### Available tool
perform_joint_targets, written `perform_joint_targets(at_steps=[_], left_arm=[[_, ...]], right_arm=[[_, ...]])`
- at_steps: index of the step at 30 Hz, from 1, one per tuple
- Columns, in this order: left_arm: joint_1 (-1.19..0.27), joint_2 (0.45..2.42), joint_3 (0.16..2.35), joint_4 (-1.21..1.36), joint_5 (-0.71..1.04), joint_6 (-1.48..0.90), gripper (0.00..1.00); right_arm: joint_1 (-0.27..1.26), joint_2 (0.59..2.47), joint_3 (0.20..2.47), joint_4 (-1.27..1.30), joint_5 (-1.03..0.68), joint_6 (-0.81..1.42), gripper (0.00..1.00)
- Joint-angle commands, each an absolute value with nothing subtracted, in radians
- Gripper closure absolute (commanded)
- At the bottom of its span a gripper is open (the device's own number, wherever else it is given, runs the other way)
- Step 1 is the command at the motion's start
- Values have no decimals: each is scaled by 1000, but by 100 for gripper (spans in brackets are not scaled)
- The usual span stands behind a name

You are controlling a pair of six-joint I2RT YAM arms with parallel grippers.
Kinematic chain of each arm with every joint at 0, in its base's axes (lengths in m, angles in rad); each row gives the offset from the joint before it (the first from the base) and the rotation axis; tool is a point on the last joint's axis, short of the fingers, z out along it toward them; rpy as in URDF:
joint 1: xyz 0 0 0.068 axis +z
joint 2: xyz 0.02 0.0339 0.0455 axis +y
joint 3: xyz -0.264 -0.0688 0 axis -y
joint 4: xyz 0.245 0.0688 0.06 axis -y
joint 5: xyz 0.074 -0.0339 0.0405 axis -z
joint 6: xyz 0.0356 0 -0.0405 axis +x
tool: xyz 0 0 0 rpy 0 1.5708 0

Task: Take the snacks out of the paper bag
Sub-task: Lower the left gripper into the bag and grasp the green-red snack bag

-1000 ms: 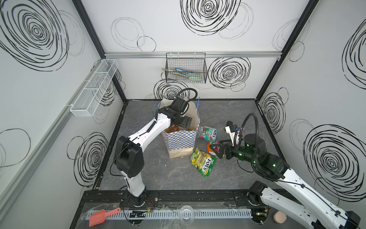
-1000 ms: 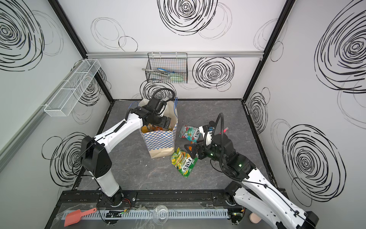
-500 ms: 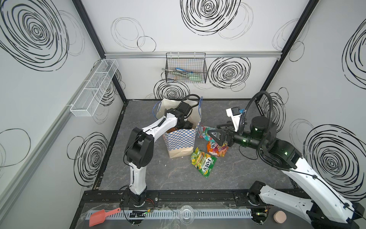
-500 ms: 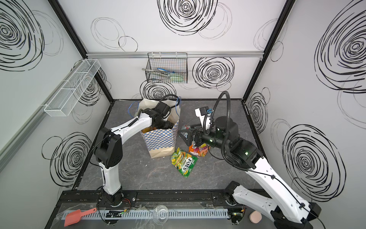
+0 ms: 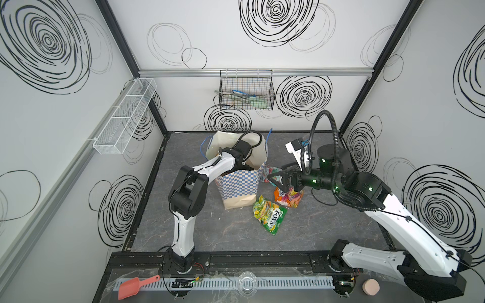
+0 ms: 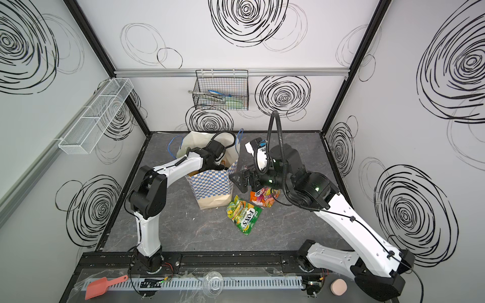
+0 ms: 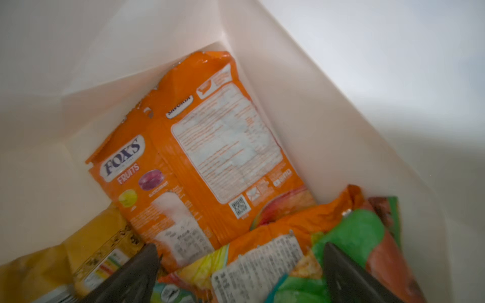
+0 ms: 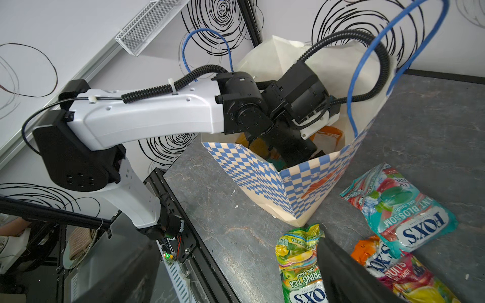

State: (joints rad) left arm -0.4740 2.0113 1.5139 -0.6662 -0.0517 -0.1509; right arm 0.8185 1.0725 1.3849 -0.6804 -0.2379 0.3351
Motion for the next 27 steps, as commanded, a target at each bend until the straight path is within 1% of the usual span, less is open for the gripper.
perform_joint_targets(at_steps=[1,3,7,9,16,21,25,27], left_arm=[[-441,1984,1407,-686,24,-162,1],[-435,1964,1378,-652,43,-172,1],[-437,1977,1354,-651,5,-177,0],[-437,1987,1338,-650,3,-178,3],[-474,2018,1319,-733,-86,-163,4],[-477,2076,1328,-827,-63,-128,4],[-477,2085,1331,-836,-75,-122,2],[-478,2088,1343,-838,-77,-121,12]], right_arm=[[827,1048,1364,-662,-216,328,3],[828,1044,1359,-659,-215,330,3],[833,1035,1355,-652,-222,336,3],[834,1027,1349,-642,-222,340,3],[837,1020,1357,-614,-236,339,3],[844,1046,1382,-615,-254,342,3],[862,1037,1377,-607,-238,355,3],[869,1027,1372,-601,-229,365,3]])
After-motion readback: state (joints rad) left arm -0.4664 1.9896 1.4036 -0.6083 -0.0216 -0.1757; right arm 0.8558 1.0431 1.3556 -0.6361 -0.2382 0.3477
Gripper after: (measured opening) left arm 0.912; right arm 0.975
